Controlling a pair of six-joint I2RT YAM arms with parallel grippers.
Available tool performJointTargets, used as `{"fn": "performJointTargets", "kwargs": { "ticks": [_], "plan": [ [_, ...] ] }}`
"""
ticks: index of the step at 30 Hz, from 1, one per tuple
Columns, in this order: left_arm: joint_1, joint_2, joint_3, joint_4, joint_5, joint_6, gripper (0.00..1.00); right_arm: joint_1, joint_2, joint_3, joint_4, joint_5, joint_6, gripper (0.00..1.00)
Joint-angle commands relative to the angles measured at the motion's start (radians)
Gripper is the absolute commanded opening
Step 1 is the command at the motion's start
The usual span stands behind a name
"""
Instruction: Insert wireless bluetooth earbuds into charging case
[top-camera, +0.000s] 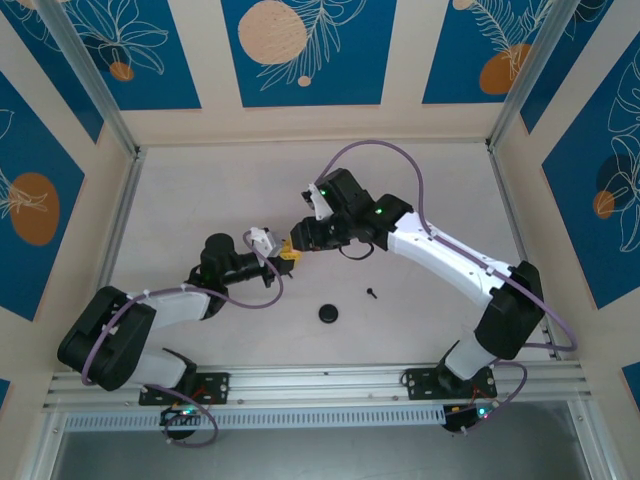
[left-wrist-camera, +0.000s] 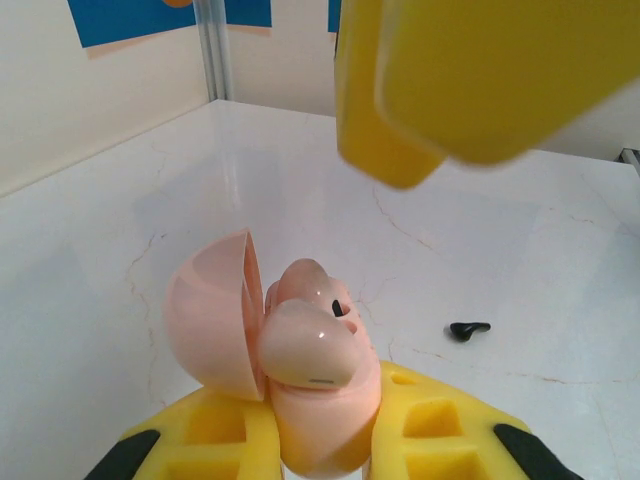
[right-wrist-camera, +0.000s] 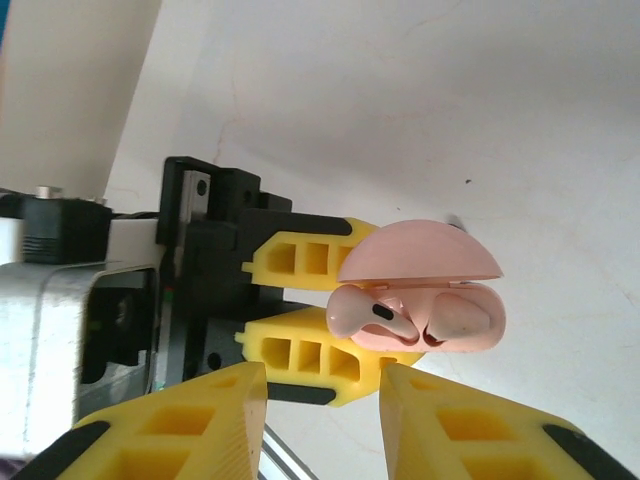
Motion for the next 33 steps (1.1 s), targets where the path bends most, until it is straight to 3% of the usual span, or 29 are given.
{"fn": "performJointTargets", "kwargs": {
  "ticks": [1, 9, 33],
  "plan": [
    [-0.006, -0.022, 0.03, 0.014, -0.003, 0.032, 0.06, -0.004, -0.017, -0.012, -0.004, -0.039, 0.014, 0.35],
    [-0.006, -0.018, 0.03, 0.014, 0.0, 0.03, 0.07, -0.002, 0.033, 0.013, -0.011, -0.046, 0.006, 0.4],
    [-0.006, -0.034, 0.039, -0.062, -0.005, 0.085, 0.07, -0.001, 0.114, 0.044, -0.004, -0.068, -0.006, 0.4]
  ]
}}
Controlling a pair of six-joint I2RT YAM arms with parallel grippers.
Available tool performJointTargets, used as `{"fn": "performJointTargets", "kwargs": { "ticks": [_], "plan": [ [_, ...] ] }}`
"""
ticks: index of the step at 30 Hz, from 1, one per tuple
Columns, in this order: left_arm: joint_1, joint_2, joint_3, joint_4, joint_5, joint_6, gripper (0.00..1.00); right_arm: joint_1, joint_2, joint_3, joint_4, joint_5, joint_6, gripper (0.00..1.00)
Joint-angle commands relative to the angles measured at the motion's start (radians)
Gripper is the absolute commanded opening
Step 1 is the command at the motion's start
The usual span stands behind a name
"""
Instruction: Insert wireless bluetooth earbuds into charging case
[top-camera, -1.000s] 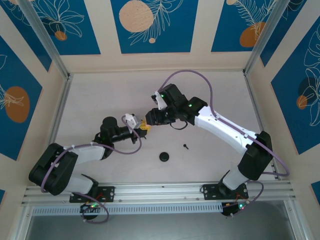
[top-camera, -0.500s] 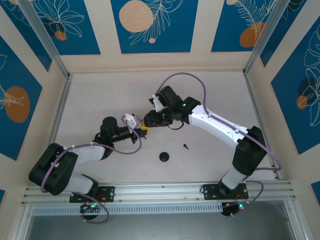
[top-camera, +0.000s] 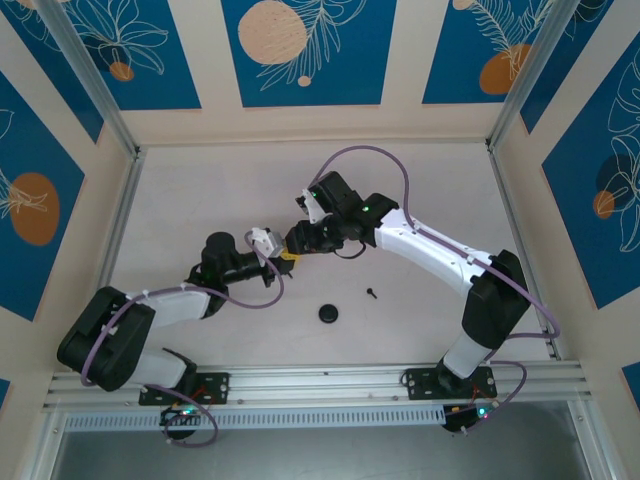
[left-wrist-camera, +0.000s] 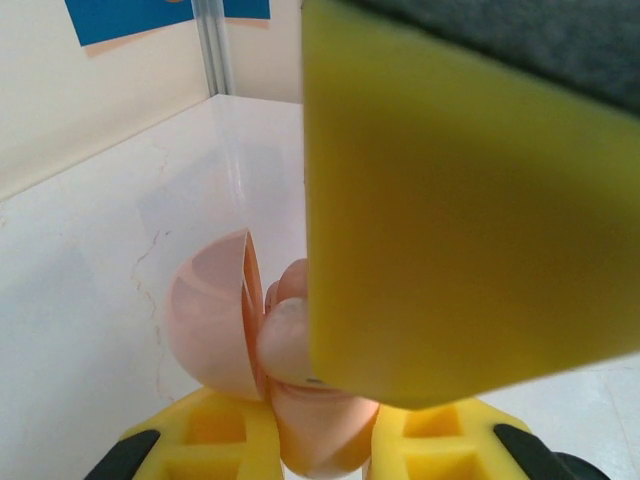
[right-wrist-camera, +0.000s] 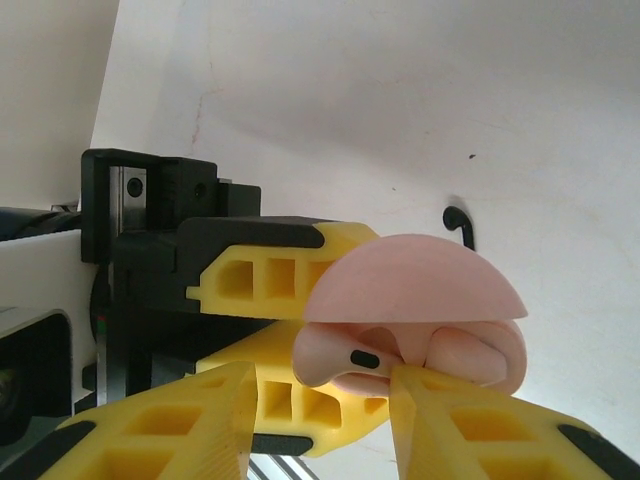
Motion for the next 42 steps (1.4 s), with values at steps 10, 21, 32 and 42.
{"fn": "performJointTargets", "kwargs": {
  "ticks": [10, 21, 32, 42],
  "plan": [
    [-0.006, -0.037, 0.029, -0.028, -0.004, 0.04, 0.07, 0.002, 0.038, 0.031, 0.001, -0.037, -0.006, 0.33],
    [-0.007, -0.037, 0.03, -0.031, -0.006, 0.038, 0.07, -0.01, -0.021, -0.028, 0.024, -0.006, 0.017, 0.24],
    [-0.007, -0.032, 0.028, -0.006, -0.002, 0.023, 0.07, -0.059, -0.089, -0.151, 0.15, -0.089, 0.081, 0.22],
    [-0.006, -0.028, 0.026, 0.012, 0.0, 0.009, 0.07, -0.081, -0.119, -0.187, 0.193, -0.123, 0.099, 0.24]
  ]
}}
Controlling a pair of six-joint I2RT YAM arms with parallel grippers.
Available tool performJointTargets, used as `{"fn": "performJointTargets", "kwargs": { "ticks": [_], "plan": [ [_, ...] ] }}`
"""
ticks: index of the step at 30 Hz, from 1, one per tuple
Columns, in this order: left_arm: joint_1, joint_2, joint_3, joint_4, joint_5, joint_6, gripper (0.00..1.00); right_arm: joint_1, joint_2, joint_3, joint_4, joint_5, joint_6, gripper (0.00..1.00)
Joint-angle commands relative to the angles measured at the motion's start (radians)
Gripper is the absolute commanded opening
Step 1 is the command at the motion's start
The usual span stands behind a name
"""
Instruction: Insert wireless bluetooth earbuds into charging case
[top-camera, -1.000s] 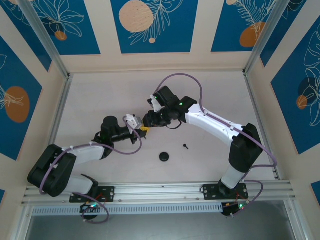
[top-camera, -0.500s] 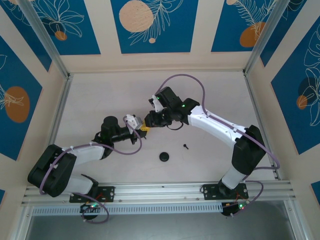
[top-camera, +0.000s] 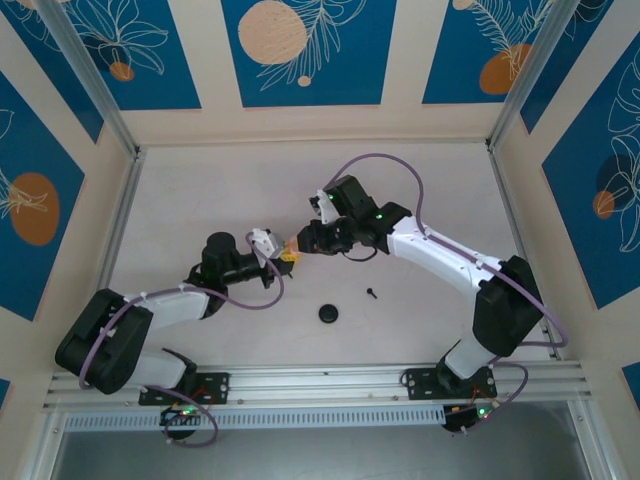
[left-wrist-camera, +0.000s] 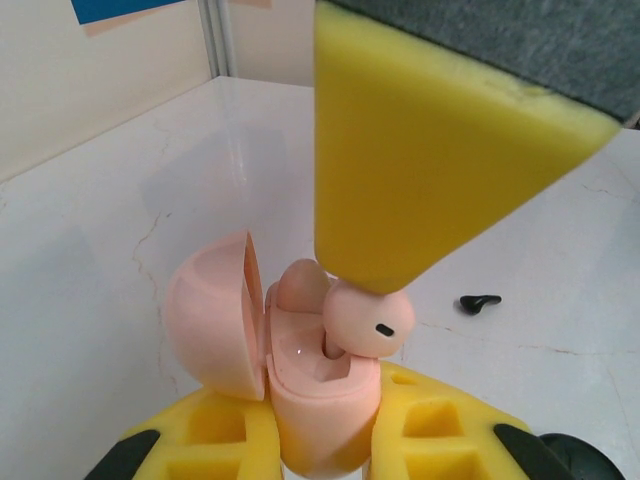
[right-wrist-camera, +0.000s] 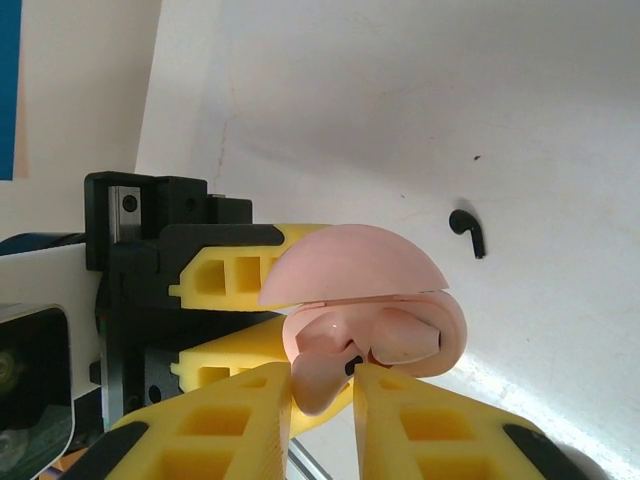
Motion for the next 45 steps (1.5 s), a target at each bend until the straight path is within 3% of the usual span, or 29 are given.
{"fn": "performJointTargets", "kwargs": {
  "ticks": [1, 15, 22, 29, 45],
  "plan": [
    [-0.007, -0.017, 0.024, 0.061, 0.014, -0.01, 0.06, -0.012, -0.044, -0.018, 0.027, -0.038, 0.016, 0.26],
    [-0.005, 0.012, 0.002, 0.126, 0.007, -0.058, 0.06, -0.021, -0.163, -0.093, 0.156, -0.103, 0.01, 0.34],
    [-0.006, 0.131, -0.016, 0.302, 0.0, -0.16, 0.06, -0.05, -0.239, -0.152, 0.171, -0.1, -0.008, 0.35],
    [-0.006, 0.311, -0.049, 0.625, -0.002, -0.326, 0.05, -0.093, -0.266, -0.155, 0.145, -0.124, -0.034, 0.35],
    [-0.012, 0.309, -0.086, 0.626, -0.024, -0.345, 0.03, -0.13, -0.288, -0.233, 0.192, -0.138, -0.039, 0.35]
  ]
}}
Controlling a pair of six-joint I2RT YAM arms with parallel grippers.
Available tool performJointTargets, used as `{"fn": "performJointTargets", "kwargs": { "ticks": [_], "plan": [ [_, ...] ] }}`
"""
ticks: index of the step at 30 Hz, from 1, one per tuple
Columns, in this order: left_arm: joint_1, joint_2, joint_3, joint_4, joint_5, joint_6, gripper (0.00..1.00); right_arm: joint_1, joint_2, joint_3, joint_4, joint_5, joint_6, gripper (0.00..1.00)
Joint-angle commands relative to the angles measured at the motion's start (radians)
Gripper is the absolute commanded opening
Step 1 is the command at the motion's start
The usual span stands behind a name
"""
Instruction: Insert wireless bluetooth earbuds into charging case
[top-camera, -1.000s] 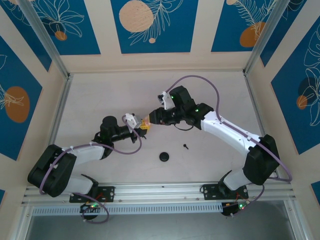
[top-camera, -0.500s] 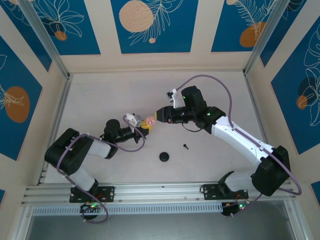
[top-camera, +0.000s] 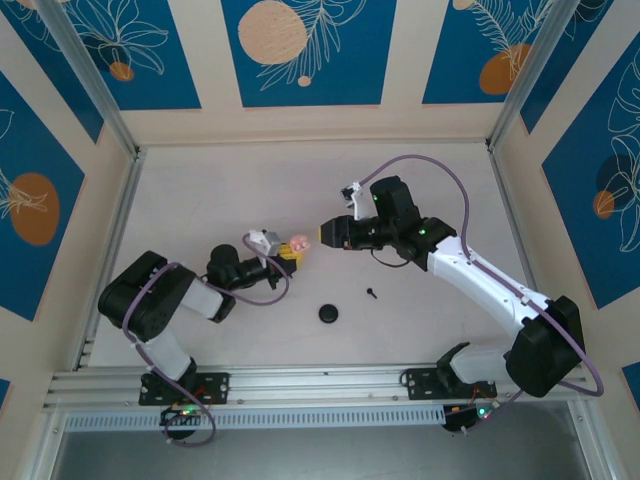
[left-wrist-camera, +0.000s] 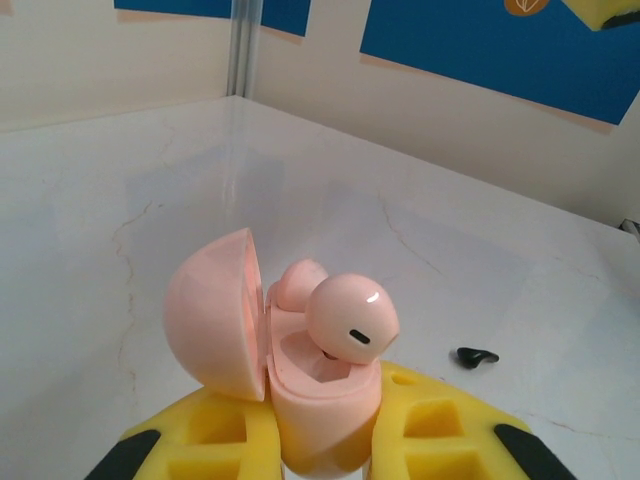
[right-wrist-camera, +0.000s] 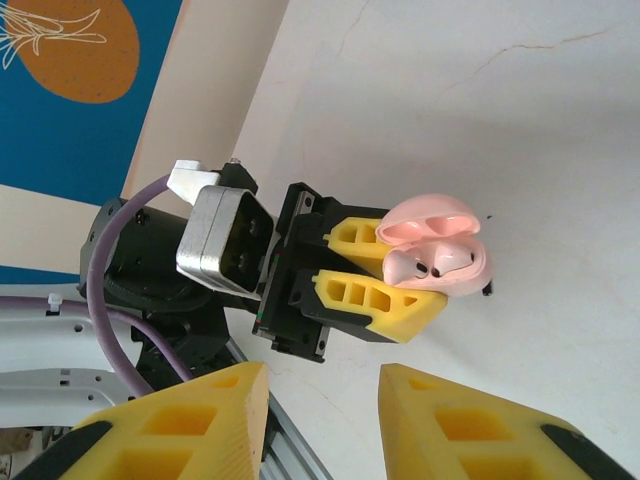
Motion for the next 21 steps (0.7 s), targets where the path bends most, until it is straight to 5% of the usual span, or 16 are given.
{"fn": "performJointTargets", "kwargs": {
  "ticks": [1, 21],
  "plan": [
    [-0.012, -0.03, -0.011, 0.056, -0.005, -0.018, 0.03, -0.005, -0.024, -0.027, 0.03, -0.039, -0.008, 0.35],
    [-0.012, -0.066, 0.001, 0.036, -0.037, -0.013, 0.02, -0.057, -0.039, -0.107, 0.157, -0.048, -0.055, 0.35]
  ]
}}
